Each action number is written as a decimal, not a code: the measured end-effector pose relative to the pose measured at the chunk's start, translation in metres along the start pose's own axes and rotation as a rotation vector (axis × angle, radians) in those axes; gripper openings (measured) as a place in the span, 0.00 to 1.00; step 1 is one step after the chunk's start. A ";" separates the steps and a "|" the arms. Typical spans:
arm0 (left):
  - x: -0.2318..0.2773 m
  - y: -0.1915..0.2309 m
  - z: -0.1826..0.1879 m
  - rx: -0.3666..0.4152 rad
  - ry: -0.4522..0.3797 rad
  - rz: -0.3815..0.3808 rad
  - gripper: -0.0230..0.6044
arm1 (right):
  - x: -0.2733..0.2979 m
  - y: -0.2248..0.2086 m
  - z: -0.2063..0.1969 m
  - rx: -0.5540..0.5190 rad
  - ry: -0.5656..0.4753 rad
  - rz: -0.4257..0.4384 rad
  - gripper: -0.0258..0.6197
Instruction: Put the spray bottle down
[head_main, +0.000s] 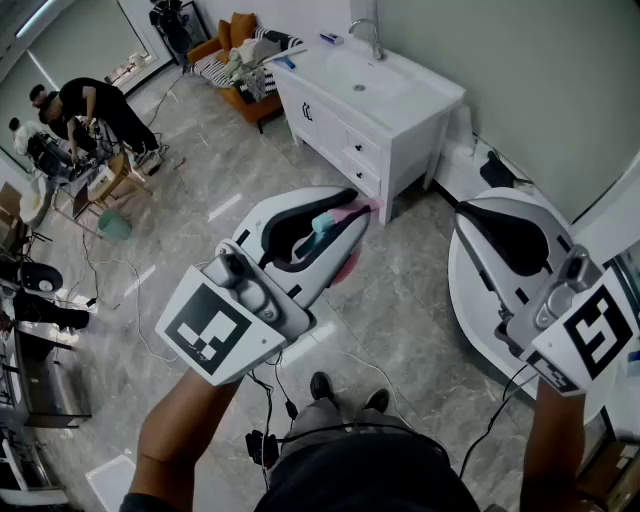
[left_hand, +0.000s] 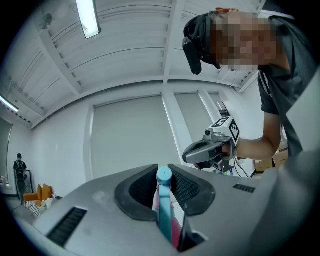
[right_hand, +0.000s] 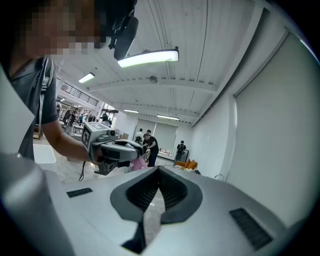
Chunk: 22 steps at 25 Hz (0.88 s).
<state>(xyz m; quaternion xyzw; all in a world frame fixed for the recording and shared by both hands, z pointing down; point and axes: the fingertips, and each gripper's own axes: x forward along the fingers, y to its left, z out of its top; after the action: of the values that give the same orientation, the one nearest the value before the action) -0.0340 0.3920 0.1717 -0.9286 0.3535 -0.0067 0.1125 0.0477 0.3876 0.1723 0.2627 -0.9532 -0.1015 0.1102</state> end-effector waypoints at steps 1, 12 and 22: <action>0.003 -0.002 0.000 0.000 -0.001 -0.001 0.13 | -0.002 -0.002 -0.001 -0.001 -0.001 0.000 0.05; 0.019 -0.008 0.005 0.007 -0.006 -0.004 0.13 | -0.010 -0.012 -0.003 0.009 -0.033 0.000 0.05; 0.015 0.004 0.004 0.017 -0.008 -0.014 0.13 | 0.001 -0.017 -0.005 0.023 -0.028 -0.034 0.05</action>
<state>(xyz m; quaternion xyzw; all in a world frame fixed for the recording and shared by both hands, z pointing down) -0.0252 0.3806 0.1658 -0.9302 0.3464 -0.0067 0.1215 0.0560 0.3724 0.1728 0.2786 -0.9511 -0.0962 0.0922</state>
